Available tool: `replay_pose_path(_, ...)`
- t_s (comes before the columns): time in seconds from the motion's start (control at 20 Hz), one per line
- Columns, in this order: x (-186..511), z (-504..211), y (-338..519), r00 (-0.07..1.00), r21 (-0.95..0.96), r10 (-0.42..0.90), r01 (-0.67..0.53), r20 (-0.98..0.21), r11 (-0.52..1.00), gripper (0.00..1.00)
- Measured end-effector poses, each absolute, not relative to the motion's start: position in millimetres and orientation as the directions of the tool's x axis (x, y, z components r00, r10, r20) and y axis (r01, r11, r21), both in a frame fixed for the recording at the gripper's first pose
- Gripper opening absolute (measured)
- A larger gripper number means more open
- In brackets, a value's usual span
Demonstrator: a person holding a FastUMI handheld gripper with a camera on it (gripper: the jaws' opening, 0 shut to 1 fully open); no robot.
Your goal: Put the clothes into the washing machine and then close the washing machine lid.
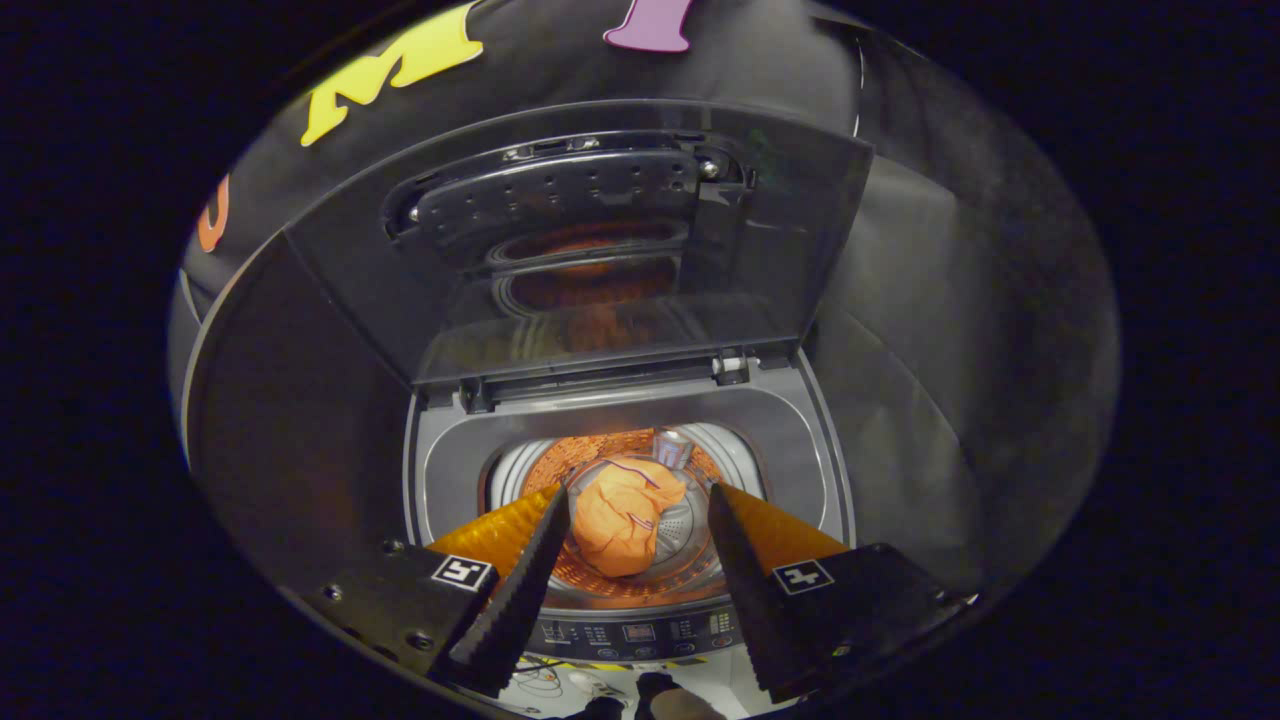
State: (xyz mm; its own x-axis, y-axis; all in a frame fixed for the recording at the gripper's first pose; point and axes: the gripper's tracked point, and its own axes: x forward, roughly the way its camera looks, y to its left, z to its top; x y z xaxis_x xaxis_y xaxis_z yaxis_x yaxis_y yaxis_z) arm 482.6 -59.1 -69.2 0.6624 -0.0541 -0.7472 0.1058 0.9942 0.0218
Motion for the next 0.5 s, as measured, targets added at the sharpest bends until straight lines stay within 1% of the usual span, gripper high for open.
replay_pose_path(0.25, 484.8, -46.9, -59.3, 0.716, 0.000, -0.064, 0.089, -0.695, 0.996, 0.87)
replay_pose_path(0.5, 490.1, 14.3, -52.1, 0.808, -0.019, -0.053, 0.052, -0.587, 0.998, 0.87)
